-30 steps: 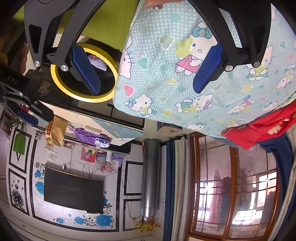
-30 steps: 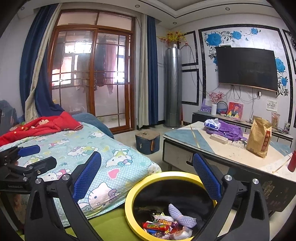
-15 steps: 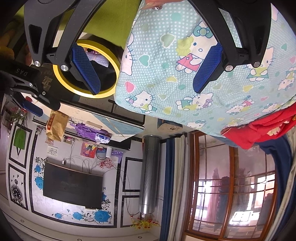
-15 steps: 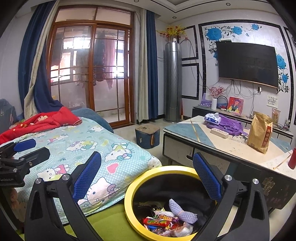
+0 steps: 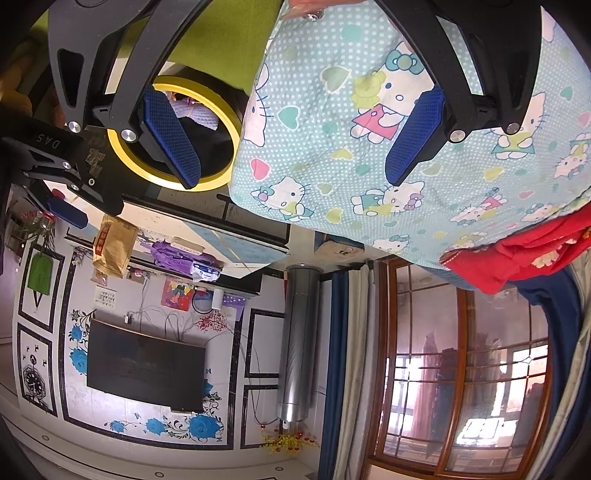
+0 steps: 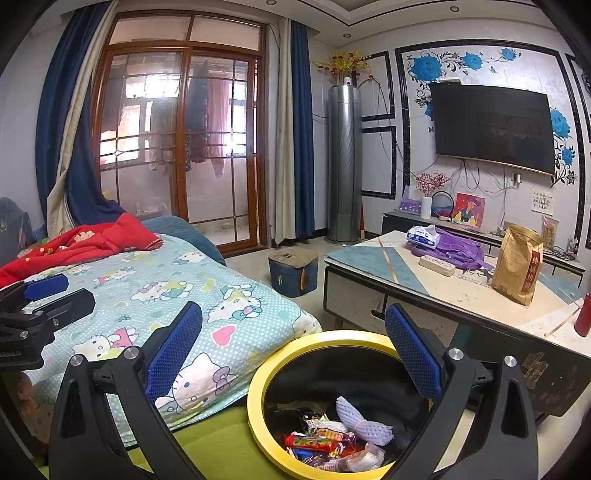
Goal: Collect trash
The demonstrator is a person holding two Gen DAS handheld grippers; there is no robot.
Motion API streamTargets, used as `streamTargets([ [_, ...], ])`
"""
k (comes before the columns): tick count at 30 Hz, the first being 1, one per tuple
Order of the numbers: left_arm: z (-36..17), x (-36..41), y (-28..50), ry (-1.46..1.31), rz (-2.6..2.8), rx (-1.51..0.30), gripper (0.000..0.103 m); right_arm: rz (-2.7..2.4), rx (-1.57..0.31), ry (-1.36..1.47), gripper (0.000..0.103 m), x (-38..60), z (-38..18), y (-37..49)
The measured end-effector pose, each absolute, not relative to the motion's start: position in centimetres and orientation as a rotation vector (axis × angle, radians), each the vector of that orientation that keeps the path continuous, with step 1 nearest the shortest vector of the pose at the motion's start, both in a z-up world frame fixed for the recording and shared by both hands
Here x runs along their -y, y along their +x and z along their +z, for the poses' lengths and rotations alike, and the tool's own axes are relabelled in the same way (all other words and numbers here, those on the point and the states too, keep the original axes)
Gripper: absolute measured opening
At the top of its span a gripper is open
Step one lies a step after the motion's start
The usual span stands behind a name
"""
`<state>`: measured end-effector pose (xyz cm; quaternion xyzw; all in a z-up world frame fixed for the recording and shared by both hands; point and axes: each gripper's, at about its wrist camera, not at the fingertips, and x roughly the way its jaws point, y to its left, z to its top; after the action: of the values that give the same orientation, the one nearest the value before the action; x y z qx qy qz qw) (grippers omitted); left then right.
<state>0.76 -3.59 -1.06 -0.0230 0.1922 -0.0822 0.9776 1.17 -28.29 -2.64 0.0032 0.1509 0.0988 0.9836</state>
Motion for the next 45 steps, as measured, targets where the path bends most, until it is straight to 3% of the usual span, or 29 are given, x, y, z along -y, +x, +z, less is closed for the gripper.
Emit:
streamTargets([
  [37, -1.1, 3.1, 1.2, -0.076, -0.156, -0.401, 0.092, 0.18, -0.311, -0.004, 0.097, 29.0, -2.3, 1.6],
  [45, -0.8, -3.3, 1.4, -0.204, -0.059, -0.48, 0.092, 0.412, -0.387, -0.004, 0.097, 21.0, -0.2, 5.0],
])
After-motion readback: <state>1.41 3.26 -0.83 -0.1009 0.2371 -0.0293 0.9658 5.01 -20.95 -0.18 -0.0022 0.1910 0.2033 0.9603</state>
